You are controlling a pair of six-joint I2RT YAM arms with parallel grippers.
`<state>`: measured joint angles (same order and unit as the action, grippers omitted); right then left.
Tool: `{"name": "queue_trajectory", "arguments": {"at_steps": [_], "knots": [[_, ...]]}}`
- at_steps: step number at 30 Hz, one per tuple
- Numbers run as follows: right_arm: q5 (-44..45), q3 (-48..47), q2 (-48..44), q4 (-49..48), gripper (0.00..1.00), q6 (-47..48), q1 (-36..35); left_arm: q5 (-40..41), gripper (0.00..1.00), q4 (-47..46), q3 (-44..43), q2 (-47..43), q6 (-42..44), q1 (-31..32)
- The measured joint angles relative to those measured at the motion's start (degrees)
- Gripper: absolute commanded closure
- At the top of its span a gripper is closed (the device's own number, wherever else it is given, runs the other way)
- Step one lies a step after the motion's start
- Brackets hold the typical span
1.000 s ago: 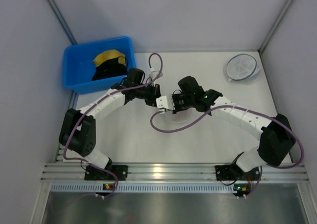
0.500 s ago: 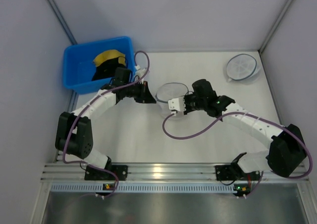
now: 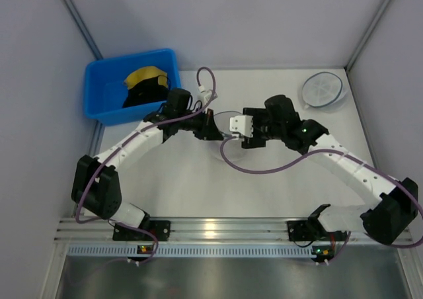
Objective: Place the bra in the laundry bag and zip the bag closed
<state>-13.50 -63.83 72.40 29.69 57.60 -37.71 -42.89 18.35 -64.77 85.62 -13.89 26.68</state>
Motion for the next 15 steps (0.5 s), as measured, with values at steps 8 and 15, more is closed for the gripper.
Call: {"name": "queue_trajectory", "arguments": {"at_steps": [8, 15], "knots": [[-0.55, -1.14, 1.73, 0.09, 0.39, -3.3, -6.01, 0.35, 1.0, -0.07, -3.21, 2.71, -3.39, 3.1], [-0.07, -0.76, 6.88, -1.4, 0.46, -3.69, -6.01, 0.31, 1.0, -0.09, -3.82, 4.02, -4.28, 3.76]]}}
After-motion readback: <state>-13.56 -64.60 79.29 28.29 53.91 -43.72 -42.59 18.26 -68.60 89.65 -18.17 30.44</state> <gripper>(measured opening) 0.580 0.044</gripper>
